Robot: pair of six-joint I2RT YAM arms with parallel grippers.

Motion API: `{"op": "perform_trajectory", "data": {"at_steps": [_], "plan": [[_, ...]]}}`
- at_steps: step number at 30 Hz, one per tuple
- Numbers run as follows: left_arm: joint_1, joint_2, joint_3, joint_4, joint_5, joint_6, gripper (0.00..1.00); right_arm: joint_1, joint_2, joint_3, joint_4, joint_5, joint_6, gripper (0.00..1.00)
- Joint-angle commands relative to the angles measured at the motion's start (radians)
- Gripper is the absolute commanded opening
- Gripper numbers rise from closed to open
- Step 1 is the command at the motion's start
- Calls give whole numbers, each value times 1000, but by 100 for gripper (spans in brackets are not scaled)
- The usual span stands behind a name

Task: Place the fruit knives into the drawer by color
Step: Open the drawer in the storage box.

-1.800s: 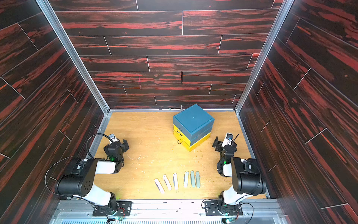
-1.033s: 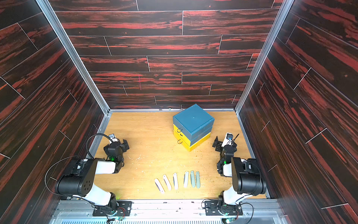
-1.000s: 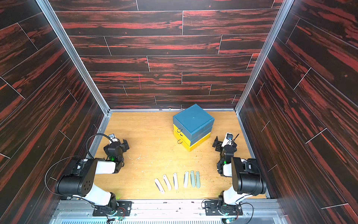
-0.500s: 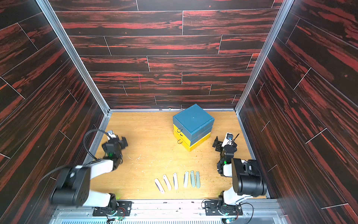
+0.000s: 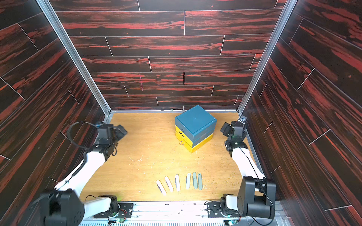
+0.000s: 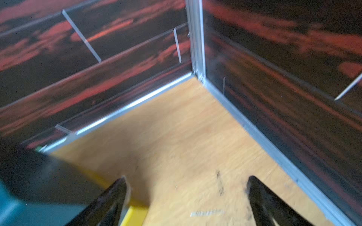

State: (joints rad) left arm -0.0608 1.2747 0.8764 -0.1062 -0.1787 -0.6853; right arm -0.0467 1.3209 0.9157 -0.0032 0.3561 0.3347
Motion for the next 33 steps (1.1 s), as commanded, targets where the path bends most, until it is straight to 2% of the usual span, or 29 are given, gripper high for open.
{"op": "perform_trajectory", "data": {"at_steps": [1, 3, 8, 14, 17, 20, 23, 24, 26, 28, 31, 33], "plan": [[-80, 1, 14, -41, 208, -111, 100, 3, -53, 107, -295, -82, 23, 98], [-143, 1, 30, -34, 218, -139, 100, 8, -66, 198, -371, -92, 7, 98], [-232, 56, 47, 52, 289, -244, 100, 47, -19, 415, -525, -157, -29, 99], [-342, 175, 167, 14, 299, -251, 100, 165, 47, 587, -550, -196, -81, 99], [-388, 227, 206, 63, 336, -278, 100, 176, 110, 668, -582, -280, -79, 98], [-425, 271, 218, 179, 415, -336, 100, 193, 167, 711, -601, -334, -82, 93], [-448, 318, 210, 328, 478, -429, 100, 206, 217, 732, -611, -379, -81, 76], [-449, 336, 207, 383, 504, -464, 94, 208, 231, 735, -615, -390, -79, 69], [-457, 382, 199, 514, 544, -540, 69, 219, 262, 744, -625, -414, -73, 52], [-470, 421, 222, 576, 579, -567, 68, 234, 281, 749, -630, -419, -77, 38], [-498, 452, 271, 551, 584, -553, 59, 264, 304, 754, -630, -408, -82, 11], [-517, 461, 294, 528, 585, -537, 57, 278, 321, 762, -634, -408, -83, 0]]}}
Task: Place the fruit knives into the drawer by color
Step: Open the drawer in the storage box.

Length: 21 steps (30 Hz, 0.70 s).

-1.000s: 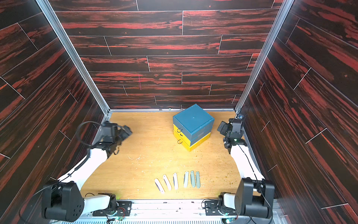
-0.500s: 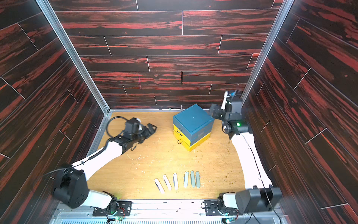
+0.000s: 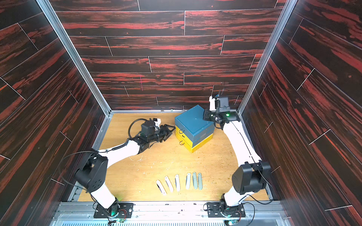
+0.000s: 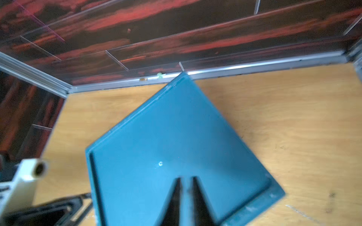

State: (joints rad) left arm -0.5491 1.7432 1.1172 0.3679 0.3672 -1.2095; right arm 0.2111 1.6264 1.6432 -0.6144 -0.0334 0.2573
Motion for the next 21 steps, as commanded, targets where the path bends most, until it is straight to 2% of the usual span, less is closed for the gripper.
{"op": "perform_trajectory", "data": {"at_steps": [1, 9, 21], "plan": [[-37, -5, 63, 42, 36, -5, 57, 26, 24, 39, -25, -21, -6, 0], [-74, -17, 70, -5, 1, 13, 57, 47, 71, 37, -13, -43, 6, 0], [-95, -9, 45, -23, -31, 21, 39, 50, 81, 23, -6, -56, 9, 0]]}}
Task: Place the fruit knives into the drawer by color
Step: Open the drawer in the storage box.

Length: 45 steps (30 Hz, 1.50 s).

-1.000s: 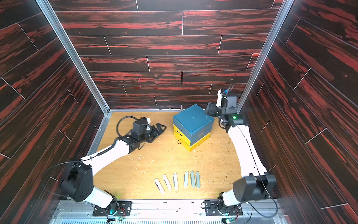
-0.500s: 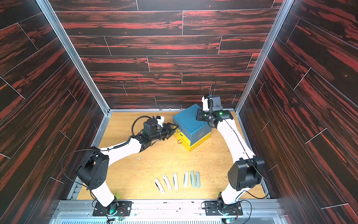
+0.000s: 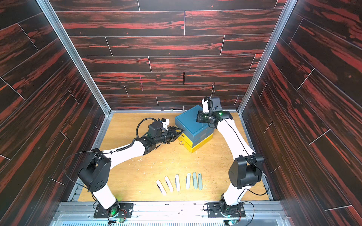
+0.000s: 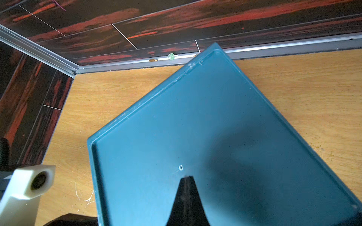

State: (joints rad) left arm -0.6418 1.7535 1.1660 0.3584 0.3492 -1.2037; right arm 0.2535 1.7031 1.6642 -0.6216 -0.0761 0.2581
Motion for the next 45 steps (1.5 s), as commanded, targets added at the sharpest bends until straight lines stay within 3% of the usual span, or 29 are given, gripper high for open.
{"op": "perform_trajectory", "data": {"at_steps": [1, 14, 20, 32, 45], "plan": [[-2, -14, -2, -14, -15, 15, 35, 8, 1, -4, 3, -12, 10, 0], [-2, 27, 13, -16, -10, 8, 0, 7, 12, 3, -10, -12, 2, 0], [-2, 4, -25, -9, -26, 1, 0, 7, 30, 3, -21, 2, -4, 0], [-2, -180, -114, -119, -83, 62, 0, 8, 52, -10, -29, 36, -5, 0], [-2, -322, -262, -150, -138, 44, 0, 8, 43, -27, -24, 31, 4, 0]]}}
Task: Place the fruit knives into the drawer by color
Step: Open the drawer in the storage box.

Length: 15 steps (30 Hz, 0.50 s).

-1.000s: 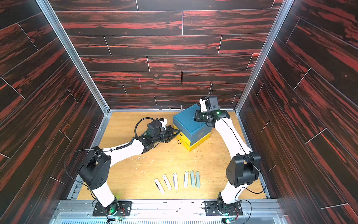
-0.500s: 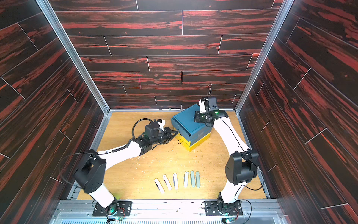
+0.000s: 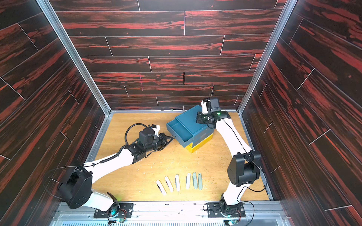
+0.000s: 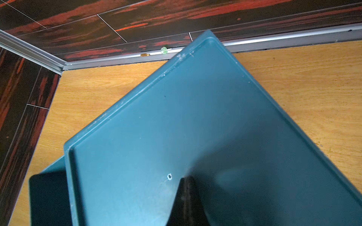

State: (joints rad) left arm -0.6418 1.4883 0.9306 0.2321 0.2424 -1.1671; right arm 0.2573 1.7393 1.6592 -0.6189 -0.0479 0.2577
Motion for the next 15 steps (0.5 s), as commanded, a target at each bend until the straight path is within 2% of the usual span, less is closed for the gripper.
{"op": "perform_trajectory", "data": {"at_steps": [1, 12, 15], "plan": [[-2, -68, -36, -28, -36, 9, 0, 4, 6, -22, -27, 2, 3, 0], [-2, -82, -58, -39, -59, 15, 0, 4, 2, -33, -25, -5, 3, 0], [-2, -71, -60, -39, -61, 14, 6, 4, 0, -35, -25, -4, 2, 0]]}}
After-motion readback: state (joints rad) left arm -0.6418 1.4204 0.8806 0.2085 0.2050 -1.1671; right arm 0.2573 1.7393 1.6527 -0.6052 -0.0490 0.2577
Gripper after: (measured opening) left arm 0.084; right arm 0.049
